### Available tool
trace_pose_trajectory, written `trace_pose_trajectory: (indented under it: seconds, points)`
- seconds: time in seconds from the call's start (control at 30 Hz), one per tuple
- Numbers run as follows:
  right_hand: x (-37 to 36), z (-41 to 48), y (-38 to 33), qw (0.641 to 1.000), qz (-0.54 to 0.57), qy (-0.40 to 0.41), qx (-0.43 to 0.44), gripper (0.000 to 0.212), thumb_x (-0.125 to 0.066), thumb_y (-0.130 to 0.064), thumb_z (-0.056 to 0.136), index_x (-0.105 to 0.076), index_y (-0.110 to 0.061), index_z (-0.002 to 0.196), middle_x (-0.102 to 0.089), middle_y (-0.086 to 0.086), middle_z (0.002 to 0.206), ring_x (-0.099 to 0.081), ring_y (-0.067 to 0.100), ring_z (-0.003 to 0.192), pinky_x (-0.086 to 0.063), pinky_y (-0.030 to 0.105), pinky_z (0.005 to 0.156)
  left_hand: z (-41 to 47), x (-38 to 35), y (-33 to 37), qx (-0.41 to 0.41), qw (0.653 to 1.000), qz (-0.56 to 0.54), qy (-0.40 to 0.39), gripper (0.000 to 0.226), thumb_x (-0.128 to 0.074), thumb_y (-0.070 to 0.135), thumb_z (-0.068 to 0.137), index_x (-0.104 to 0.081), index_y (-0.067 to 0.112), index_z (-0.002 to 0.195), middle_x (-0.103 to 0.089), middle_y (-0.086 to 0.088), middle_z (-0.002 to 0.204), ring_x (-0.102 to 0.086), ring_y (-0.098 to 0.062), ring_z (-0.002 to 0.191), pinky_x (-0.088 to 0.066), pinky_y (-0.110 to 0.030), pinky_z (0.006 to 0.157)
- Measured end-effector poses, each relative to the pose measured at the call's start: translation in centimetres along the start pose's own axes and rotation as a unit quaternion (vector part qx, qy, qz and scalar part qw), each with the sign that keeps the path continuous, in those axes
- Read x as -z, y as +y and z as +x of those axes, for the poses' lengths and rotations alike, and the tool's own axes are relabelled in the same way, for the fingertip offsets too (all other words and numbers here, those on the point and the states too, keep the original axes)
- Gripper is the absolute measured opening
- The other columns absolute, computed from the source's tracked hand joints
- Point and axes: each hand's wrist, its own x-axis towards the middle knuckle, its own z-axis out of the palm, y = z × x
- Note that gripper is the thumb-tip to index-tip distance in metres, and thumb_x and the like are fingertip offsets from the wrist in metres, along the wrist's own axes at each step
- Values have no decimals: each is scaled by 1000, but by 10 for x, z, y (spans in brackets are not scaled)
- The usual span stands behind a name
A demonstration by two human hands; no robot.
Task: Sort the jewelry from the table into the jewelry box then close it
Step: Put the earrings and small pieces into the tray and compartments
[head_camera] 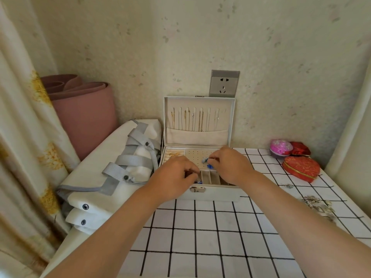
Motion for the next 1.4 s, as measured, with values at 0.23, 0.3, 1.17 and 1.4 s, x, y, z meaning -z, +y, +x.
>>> trace_pose_trajectory:
  seconds: [0.23,0.3,1.17,1.4]
  points:
    - [-4,4,-8,1000,19,0,-23,22,-60,-21,91,-73,-16,75,-69,3,75,-65,23,72,-53,33,64,2,3,-2,45,996,-60,41,21,-62,21,93,-68,30,112,-63,14,103,-58,-4,96,-50,-30,93]
    - [-2,5,-9,999,42,5,-8,21,-59,-21,91,-74,-17,77,-70,0,78,-65,22,73,-54,36,67,3,6,-2,56,994,-78,60,24,-60,18,94,-67,28,115,-63,14,103,-58,-4,96,-50,-29,92]
    - [33,-7,-27,949,303,-71,42,16,-68,-10,93,-76,-23,99,-69,-10,75,-52,-4,45,-41,11,46,5,25,12,202,924,-323,45,12,-69,11,89,-73,21,93,-74,1,83,-65,0,67,-53,-16,65]
    - [28,-6,-29,963,268,-30,30,20,-67,-12,93,-72,-29,100,-66,-7,94,-58,-2,68,-43,14,63,4,22,14,205,921,-330,40,6,-70,12,88,-74,16,90,-73,-2,82,-63,-4,68,-55,-24,74]
